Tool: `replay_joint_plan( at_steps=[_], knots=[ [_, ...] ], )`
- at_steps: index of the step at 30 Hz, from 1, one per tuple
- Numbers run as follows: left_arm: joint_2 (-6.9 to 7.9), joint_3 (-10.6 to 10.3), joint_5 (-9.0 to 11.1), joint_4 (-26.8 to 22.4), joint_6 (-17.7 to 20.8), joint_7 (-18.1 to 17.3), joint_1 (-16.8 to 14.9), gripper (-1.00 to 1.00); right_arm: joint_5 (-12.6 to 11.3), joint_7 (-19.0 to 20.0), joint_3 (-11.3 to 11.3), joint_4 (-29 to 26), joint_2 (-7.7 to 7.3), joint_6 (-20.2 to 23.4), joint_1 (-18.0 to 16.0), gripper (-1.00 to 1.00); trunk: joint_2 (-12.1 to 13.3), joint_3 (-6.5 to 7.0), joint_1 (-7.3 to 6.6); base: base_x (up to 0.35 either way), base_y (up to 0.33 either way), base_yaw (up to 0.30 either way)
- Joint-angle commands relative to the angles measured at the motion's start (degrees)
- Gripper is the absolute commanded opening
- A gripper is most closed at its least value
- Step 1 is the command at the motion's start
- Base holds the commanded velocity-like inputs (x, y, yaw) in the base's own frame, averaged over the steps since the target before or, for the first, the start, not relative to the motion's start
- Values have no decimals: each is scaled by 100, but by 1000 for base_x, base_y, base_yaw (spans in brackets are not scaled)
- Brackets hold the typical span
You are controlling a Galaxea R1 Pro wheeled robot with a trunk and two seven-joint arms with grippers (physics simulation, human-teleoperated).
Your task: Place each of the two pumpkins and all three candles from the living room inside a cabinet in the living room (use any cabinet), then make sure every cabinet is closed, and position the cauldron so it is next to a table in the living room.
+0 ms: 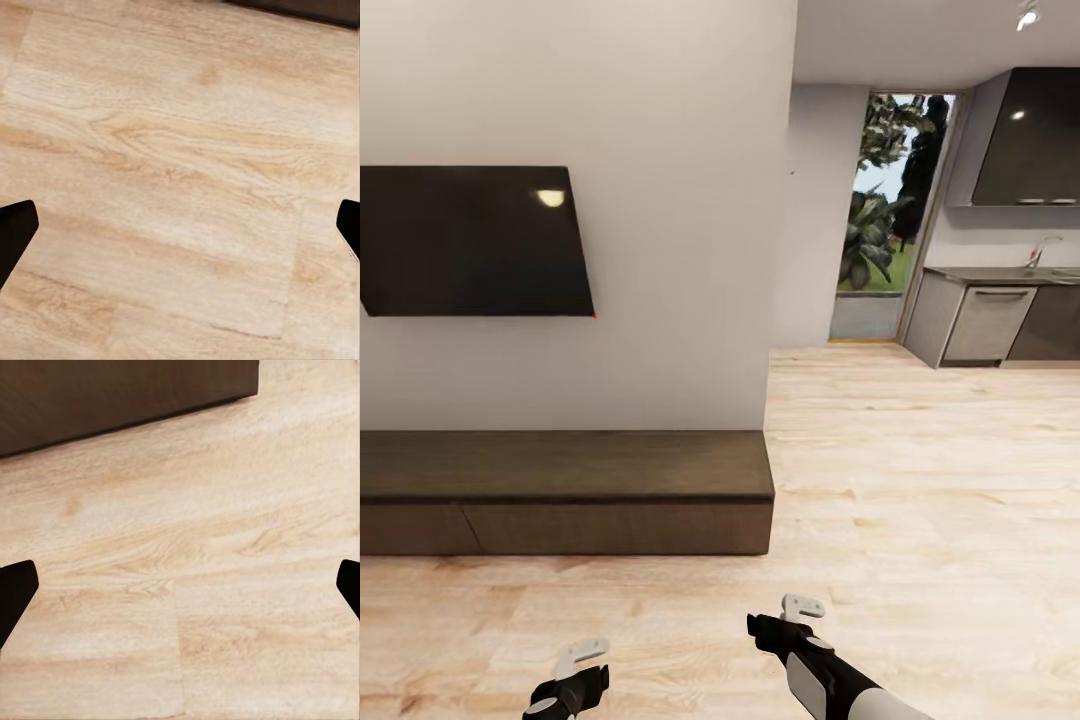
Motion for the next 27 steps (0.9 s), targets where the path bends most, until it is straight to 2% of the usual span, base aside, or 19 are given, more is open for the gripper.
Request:
replay_joint_plan(
  at_steps=[1, 14, 27],
  knots=[
    [2, -24, 49, -7, 9, 28, -1, 100, -56, -26, 49, 3, 0, -24, -4, 100, -3, -6, 3, 334, 0, 0],
    [6, -24, 57, -7, 2, 28, -3, 100, -56, -22, 49, 3, 0, -37, -4, 100, -3, -6, 3, 308, 0, 0],
    [18, -9, 81, -130, 34, -44, -4, 100, -102, 15, 18, 12, 1, -62, -4, 100, -3, -6, 3, 39, 0, 0]
  ],
)
